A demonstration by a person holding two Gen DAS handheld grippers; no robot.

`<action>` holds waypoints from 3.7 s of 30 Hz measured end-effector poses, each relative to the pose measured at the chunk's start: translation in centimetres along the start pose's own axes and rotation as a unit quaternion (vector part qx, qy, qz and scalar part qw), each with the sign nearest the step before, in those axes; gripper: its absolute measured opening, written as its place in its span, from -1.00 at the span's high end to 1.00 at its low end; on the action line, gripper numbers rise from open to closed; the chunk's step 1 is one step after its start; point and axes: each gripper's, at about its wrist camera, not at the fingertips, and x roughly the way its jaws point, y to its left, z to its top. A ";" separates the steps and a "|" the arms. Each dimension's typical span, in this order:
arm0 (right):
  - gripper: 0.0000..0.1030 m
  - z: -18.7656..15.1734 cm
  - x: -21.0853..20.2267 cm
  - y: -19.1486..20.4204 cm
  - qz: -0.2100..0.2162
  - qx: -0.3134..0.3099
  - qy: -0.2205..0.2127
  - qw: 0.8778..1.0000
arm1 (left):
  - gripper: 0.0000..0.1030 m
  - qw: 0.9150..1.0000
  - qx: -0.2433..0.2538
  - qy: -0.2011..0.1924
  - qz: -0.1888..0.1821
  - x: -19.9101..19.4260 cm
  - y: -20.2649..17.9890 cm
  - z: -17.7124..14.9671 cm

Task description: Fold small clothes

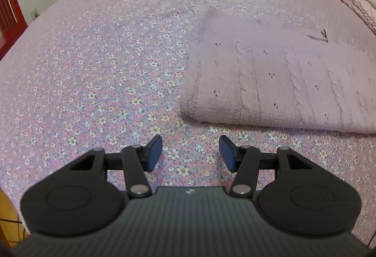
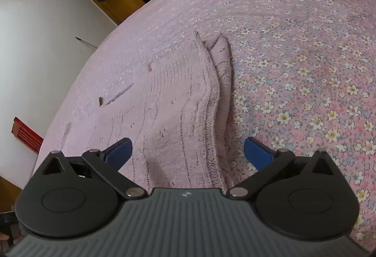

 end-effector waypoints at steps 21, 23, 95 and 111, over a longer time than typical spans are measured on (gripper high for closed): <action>0.32 -0.3 0.4 -2.4 0.051 0.124 -0.054 0.989 | -0.07 1.000 0.012 0.012 0.009 0.7 -0.2 -0.1; 0.35 -0.3 0.1 -2.0 0.061 0.125 -0.064 0.988 | -0.07 1.000 0.012 0.016 0.009 0.8 -0.1 -0.1; -0.41 -6.2 2.2 26.4 0.120 -0.197 0.019 0.973 | -0.07 0.993 -0.056 -0.098 -0.041 -2.2 7.3 4.7; -0.53 -3.5 4.7 16.3 0.052 -0.044 -0.018 0.998 | -0.07 0.984 0.089 -0.107 -0.107 5.1 -5.4 10.7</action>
